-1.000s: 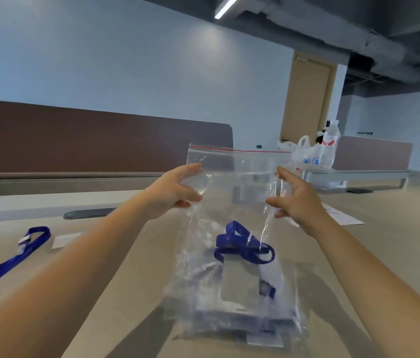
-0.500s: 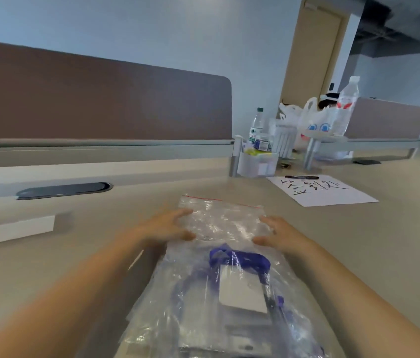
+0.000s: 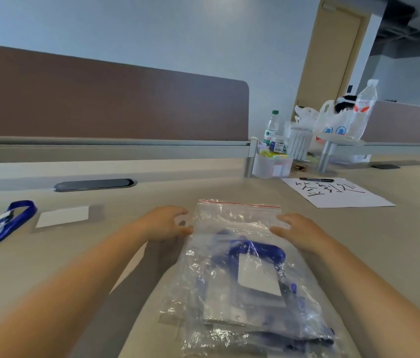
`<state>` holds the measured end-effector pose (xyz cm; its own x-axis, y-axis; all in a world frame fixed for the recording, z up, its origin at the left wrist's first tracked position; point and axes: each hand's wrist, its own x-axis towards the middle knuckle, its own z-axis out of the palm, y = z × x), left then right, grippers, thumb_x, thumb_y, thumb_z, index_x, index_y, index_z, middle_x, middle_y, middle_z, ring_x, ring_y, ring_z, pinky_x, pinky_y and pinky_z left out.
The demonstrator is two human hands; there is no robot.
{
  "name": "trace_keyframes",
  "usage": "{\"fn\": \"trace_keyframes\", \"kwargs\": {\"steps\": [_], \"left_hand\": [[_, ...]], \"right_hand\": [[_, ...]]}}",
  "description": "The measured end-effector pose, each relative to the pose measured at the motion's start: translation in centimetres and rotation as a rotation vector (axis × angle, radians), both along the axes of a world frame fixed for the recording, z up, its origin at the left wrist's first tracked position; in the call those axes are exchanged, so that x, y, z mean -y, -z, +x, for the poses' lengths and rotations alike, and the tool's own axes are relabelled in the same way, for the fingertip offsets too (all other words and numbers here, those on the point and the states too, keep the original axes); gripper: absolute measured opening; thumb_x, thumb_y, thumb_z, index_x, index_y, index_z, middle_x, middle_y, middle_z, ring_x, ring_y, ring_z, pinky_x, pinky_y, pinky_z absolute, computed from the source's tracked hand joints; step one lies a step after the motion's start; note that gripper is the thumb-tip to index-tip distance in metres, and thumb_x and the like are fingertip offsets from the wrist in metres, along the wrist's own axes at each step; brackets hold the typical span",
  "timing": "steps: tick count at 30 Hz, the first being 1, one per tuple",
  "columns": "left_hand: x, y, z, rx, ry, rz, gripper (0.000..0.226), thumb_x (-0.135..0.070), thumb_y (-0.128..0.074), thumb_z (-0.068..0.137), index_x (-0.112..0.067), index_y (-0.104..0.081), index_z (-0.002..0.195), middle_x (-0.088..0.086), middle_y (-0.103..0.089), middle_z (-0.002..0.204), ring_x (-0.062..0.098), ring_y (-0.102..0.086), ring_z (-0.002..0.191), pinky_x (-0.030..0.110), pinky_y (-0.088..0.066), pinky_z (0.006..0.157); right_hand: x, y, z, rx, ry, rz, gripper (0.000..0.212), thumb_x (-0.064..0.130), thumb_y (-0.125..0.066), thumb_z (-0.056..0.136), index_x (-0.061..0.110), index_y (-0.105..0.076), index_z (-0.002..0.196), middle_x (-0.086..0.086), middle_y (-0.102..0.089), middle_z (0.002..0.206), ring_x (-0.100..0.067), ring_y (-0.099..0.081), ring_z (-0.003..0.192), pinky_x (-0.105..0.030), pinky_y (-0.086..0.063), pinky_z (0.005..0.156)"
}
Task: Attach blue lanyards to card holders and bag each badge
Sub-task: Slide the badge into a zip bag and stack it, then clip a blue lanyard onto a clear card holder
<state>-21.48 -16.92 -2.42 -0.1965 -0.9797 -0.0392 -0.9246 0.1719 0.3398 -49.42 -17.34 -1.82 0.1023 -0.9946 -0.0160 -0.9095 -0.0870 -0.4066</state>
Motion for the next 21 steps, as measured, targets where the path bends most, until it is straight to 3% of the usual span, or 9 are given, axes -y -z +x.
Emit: {"fn": "trace_keyframes", "kwargs": {"steps": [7, 13, 17, 21], "left_hand": [[-8.1, -0.1, 7.1, 0.129, -0.242, -0.068, 0.055, -0.036, -0.052, 0.089, -0.018, -0.034, 0.138, 0.002, -0.036, 0.146, 0.02, -0.037, 0.132, 0.03, -0.03, 0.108], [-15.1, 1.4, 15.8, 0.228, -0.509, -0.075, 0.063, -0.048, -0.054, 0.083, -0.019, -0.035, 0.136, 0.0, -0.038, 0.144, 0.018, -0.035, 0.133, 0.034, -0.032, 0.109], [-17.2, 2.8, 19.6, 0.261, -0.665, -0.031, 0.07, -0.063, -0.04, 0.083, -0.02, -0.031, 0.137, 0.002, -0.03, 0.148, 0.022, -0.027, 0.136, 0.039, -0.026, 0.112], [-17.3, 3.8, 21.6, 0.246, -0.665, -0.004, 0.07, -0.064, -0.029, 0.086, -0.021, -0.027, 0.14, 0.001, -0.023, 0.152, 0.022, -0.019, 0.14, 0.04, -0.018, 0.114]], "right_hand": [[-3.3, -2.8, 8.7, -0.119, -0.242, -0.079, 0.048, 0.031, -0.052, 0.09, 0.015, -0.041, 0.134, -0.005, -0.039, 0.144, -0.022, -0.038, 0.131, -0.029, -0.028, 0.106], [-5.7, -2.6, 20.1, -0.207, -0.486, -0.093, 0.049, 0.034, -0.048, 0.091, 0.016, -0.038, 0.136, -0.007, -0.038, 0.145, -0.024, -0.037, 0.131, -0.03, -0.031, 0.105], [-7.2, -0.5, 26.2, -0.183, -0.6, -0.074, 0.049, 0.033, -0.049, 0.091, 0.016, -0.039, 0.136, -0.006, -0.038, 0.144, -0.024, -0.04, 0.129, -0.031, -0.033, 0.105], [-7.5, 1.4, 30.6, -0.129, -0.663, -0.081, 0.047, 0.034, -0.05, 0.089, 0.013, -0.043, 0.131, -0.007, -0.043, 0.137, -0.025, -0.044, 0.122, -0.035, -0.037, 0.103]]}}
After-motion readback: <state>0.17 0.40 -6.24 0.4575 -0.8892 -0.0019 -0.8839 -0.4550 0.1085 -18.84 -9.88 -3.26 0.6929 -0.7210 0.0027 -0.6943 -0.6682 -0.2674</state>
